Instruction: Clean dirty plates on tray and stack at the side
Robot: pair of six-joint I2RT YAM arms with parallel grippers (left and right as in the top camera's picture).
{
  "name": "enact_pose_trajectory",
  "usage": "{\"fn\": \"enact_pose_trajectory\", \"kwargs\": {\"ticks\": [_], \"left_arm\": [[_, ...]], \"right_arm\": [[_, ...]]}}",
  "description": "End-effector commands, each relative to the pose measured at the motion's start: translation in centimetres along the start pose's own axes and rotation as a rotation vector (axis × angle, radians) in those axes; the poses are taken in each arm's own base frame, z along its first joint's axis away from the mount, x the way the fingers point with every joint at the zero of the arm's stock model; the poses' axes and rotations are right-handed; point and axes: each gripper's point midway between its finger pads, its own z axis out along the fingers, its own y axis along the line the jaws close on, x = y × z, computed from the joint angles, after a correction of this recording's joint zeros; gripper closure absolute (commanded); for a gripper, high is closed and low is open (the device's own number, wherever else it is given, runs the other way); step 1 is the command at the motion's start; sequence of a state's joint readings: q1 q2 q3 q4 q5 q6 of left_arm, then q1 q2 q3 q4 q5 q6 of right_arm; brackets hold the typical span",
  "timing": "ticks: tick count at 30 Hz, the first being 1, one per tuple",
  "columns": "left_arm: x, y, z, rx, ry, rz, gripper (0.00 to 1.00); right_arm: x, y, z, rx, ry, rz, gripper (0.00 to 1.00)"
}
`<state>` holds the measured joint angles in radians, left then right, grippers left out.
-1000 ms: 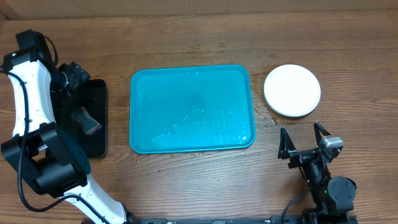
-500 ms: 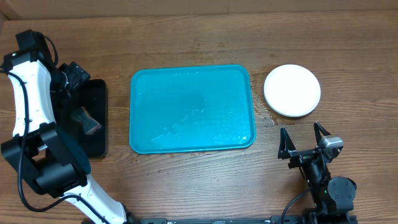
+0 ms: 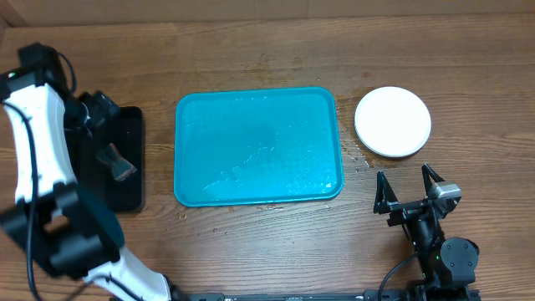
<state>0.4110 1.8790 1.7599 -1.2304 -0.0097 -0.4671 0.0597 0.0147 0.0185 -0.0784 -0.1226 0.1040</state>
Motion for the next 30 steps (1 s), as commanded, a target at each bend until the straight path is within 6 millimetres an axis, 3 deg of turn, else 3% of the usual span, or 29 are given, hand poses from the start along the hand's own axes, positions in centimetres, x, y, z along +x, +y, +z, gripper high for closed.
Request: {"fn": "enact_pose_trajectory", "kwargs": {"ticks": [1,6,10,13,15,23,30], "left_arm": [[0.5,-2.7,-6.4,0.172,-0.171,0.137,0.0],[5.5,-7.6,-11.4,0.398,-0.395,0.527,0.0],[9.9,-8.0,-12.6,0.442,-0.546,0.648,0.0],[13.9,-6.2,-12.1,0.455,-0.546,0.686,0.0],[15.0,-5.0,-12.0,0.458,-0.568,0.686,0.0],[16.7,-3.5,-10.3,0.497,-0.655,0.678,0.0],[17.9,-3.0,-5.7,0.569,-0.777,0.651,0.0]], "right_arm": [[0.2,-0.1,0.0,0.004,-0.005,0.001,0.0],[0.2,-0.1,0.0,0.004,-0.005,0.001,0.0],[0.2,-0.1,0.0,0.004,-0.005,0.001,0.0],[0.2,-0.1,0.0,0.004,-0.005,0.001,0.0],[0.2,-0.1,0.0,0.004,-0.005,0.001,0.0],[0.2,-0.1,0.0,0.004,-0.005,0.001,0.0],[0.1,-0.1,0.0,0.004,-0.006,0.001,0.0]]}}
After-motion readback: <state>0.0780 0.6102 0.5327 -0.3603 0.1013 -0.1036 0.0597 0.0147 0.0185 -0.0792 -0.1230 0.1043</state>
